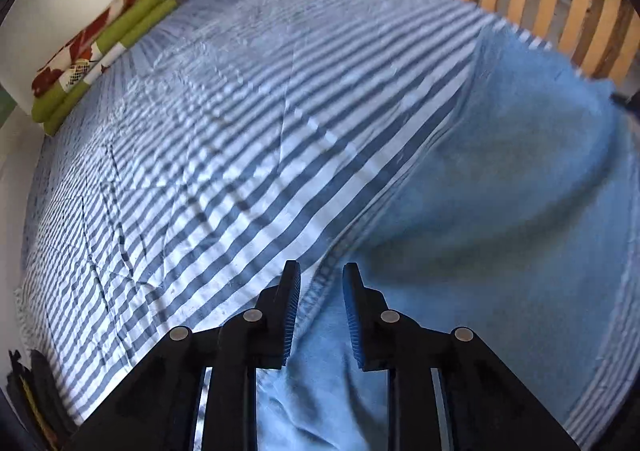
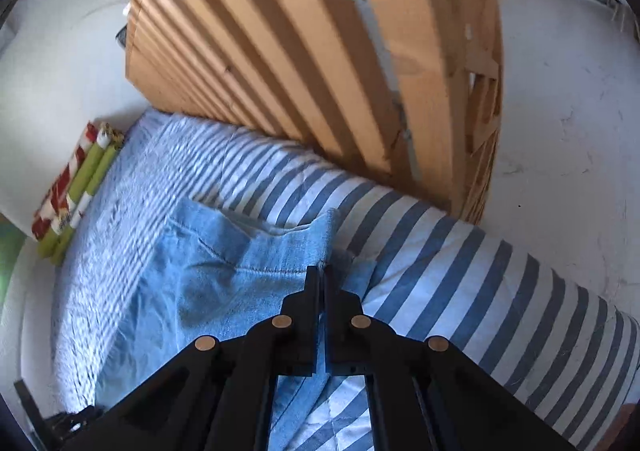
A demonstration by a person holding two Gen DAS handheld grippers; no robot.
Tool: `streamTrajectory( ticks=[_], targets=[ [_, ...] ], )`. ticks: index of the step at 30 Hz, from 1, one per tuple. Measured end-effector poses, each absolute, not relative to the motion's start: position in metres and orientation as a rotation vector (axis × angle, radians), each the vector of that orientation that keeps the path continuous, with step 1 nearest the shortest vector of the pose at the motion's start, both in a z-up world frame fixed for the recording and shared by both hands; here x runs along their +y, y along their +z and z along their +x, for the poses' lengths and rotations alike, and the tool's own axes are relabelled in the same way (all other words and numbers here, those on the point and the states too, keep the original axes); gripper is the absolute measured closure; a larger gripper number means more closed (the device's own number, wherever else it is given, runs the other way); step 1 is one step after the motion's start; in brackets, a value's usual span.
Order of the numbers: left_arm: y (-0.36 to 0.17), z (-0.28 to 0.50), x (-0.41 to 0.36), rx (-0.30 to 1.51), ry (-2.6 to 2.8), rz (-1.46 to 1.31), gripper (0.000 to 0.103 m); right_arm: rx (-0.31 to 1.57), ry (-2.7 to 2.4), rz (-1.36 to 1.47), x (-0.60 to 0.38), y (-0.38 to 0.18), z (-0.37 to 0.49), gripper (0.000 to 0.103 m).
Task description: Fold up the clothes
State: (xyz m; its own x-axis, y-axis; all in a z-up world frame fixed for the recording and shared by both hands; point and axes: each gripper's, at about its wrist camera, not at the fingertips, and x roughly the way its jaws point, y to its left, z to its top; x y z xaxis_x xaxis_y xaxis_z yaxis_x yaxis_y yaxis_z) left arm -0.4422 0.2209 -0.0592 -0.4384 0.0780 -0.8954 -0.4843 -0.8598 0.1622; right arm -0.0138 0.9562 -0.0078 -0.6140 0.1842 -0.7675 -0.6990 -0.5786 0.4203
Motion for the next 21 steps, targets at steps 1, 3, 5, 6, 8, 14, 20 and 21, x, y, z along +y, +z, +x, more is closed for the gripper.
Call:
streamTrajectory(
  ticks=[1,3,5,6,8,14,20,21],
  targets=[
    [-0.050,-0.431,0.225,0.525,2.320,-1.395,0.080,1.000,2.204,-0.942,0.956,-0.009,-0.016,0.101],
    [-0.042,-0.402,0.246,0.498,2.198,-1.360,0.080,0.987,2.209,-0.952,0.954,-0.009,-0.019,0.101],
    [-0.045,-0.370,0.273,0.548,2.084,-1.329,0.080,1.003,2.226,-0.929,0.952,-0.005,-0.019,0.101],
    [-0.048,-0.356,0.286,0.571,2.035,-1.317,0.080,1.017,2.240,-0.912,0.952,-0.003,-0.017,0.101],
    [-0.058,-0.326,0.315,0.636,1.930,-1.292,0.080,1.025,2.252,-0.897,0.952,0.001,-0.015,0.100],
    [-0.091,-0.302,0.351,0.766,1.830,-1.321,0.080,1.092,2.225,-0.922,0.960,-0.007,-0.013,0.099],
    [-0.084,-0.306,0.353,0.707,1.837,-1.346,0.077,1.128,2.219,-0.913,0.960,-0.009,-0.015,0.099],
    [-0.080,-0.301,0.355,0.729,1.847,-1.321,0.073,1.122,2.221,-0.912,0.959,-0.009,-0.016,0.099]
  ],
)
